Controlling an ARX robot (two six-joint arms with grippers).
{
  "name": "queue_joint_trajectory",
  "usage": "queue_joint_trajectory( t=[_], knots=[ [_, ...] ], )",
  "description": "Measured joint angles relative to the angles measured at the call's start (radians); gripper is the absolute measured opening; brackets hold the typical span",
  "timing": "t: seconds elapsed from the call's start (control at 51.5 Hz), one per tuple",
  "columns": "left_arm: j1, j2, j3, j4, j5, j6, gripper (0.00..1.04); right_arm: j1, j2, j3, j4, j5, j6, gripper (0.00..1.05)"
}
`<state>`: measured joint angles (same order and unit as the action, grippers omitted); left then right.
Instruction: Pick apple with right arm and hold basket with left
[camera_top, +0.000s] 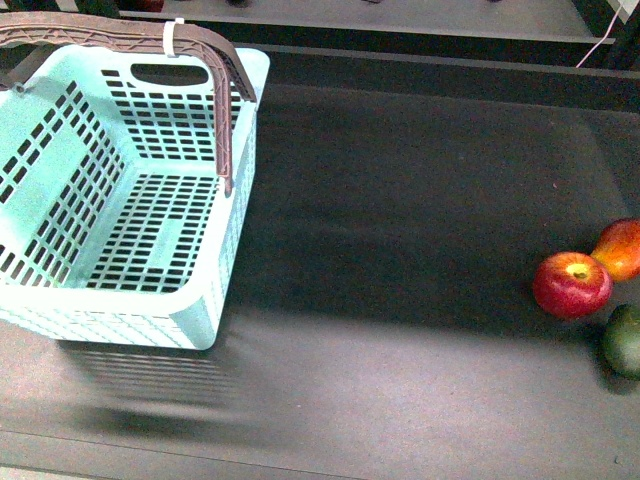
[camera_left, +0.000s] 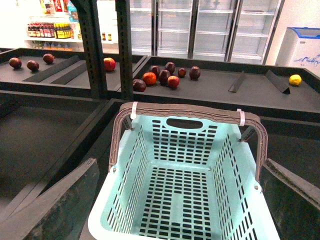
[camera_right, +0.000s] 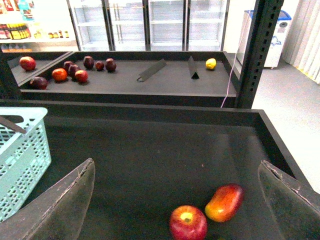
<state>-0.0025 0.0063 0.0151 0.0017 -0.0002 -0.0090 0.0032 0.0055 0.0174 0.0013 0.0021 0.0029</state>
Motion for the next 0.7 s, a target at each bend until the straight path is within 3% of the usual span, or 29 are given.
queue_joint_trajectory(
  t=[0.699],
  knots=[
    [0.0,0.0,0.0,0.0,0.0,0.0,0.98,0.0,0.0,0.0,0.0,0.0,0.0,0.96]
  ],
)
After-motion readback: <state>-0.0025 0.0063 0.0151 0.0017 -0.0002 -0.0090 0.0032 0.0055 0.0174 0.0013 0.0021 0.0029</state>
